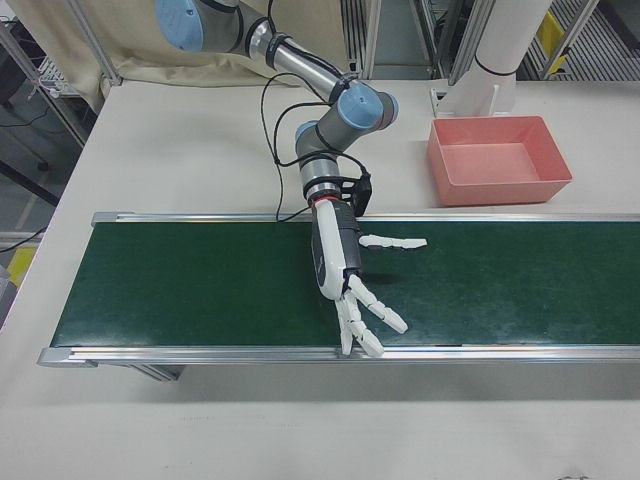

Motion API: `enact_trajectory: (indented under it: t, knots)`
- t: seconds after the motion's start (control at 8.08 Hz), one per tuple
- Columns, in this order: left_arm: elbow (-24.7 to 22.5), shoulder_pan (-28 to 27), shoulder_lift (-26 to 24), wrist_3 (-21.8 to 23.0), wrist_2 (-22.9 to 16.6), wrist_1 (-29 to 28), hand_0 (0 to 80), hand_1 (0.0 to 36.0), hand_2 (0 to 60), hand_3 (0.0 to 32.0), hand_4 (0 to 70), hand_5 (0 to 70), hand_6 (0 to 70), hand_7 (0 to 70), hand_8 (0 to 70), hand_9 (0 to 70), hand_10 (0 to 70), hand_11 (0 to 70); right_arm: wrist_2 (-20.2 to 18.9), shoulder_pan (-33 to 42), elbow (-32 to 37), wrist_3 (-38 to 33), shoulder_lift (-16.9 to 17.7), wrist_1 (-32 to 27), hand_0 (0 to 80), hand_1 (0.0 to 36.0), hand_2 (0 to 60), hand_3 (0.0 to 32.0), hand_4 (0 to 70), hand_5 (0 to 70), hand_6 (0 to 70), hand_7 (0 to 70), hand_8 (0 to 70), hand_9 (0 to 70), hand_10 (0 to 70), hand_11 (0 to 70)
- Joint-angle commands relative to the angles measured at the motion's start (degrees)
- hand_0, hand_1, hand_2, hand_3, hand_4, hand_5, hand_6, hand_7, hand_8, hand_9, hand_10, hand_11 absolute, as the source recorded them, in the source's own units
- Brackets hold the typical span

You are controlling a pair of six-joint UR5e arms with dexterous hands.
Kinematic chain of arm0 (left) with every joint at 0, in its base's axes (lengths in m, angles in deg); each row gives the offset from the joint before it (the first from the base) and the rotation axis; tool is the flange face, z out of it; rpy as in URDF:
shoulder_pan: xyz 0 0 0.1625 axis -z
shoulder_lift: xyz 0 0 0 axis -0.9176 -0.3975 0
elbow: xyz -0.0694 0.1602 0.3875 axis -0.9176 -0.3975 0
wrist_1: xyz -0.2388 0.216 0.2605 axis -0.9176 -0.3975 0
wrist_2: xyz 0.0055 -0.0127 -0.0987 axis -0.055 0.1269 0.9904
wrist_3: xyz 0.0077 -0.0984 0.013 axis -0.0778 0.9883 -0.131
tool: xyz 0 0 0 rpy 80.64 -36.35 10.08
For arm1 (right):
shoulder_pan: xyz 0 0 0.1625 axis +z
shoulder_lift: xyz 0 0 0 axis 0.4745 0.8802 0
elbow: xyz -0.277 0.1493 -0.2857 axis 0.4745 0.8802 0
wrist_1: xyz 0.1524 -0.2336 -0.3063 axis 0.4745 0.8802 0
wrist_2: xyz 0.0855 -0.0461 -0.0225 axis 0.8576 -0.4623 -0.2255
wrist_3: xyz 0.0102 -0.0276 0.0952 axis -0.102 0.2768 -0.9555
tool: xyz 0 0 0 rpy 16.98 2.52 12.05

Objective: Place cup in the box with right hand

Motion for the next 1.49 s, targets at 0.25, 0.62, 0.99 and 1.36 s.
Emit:
enact_trajectory:
  t: [0.25,0.62,0.99,1.36]
  knots:
    - [0.03,0.01,0.00,0.00,0.00,0.00,0.0,0.0,0.0,0.0,0.0,0.0,0.0,0.0,0.0,0.0,0.0,0.0,0.00,-0.65,-0.26,-0.01,-0.20,0.00,60.4,25.1,0.0,0.0,1.4,8.6,6.4,18.5,9.2,13.5,0.2,2.9]
    - [0.03,-0.08,0.00,0.00,0.00,0.00,0.0,0.0,0.0,0.0,0.0,0.0,0.0,0.0,0.0,0.0,0.0,0.0,0.00,-1.26,-0.26,-0.10,-0.20,0.00,60.6,25.1,0.0,0.0,2.5,8.6,6.5,19.0,9.3,13.6,0.1,2.7]
    - [0.03,0.01,0.00,0.00,0.00,0.00,0.0,0.0,0.0,0.0,0.0,0.0,0.0,0.0,0.0,0.0,0.0,0.0,0.00,-1.26,-0.35,-0.10,-0.11,0.00,60.5,25.2,0.0,0.0,2.6,8.6,6.5,19.1,9.3,13.6,0.0,2.6]
    - [0.03,0.01,0.00,0.00,0.00,0.00,0.0,0.0,0.0,0.0,0.0,0.0,0.0,0.0,0.0,0.0,0.0,0.0,0.00,-1.26,0.00,-0.01,0.06,0.09,60.3,24.8,0.0,0.0,5.0,8.4,6.9,20.3,9.5,14.1,0.4,3.0]
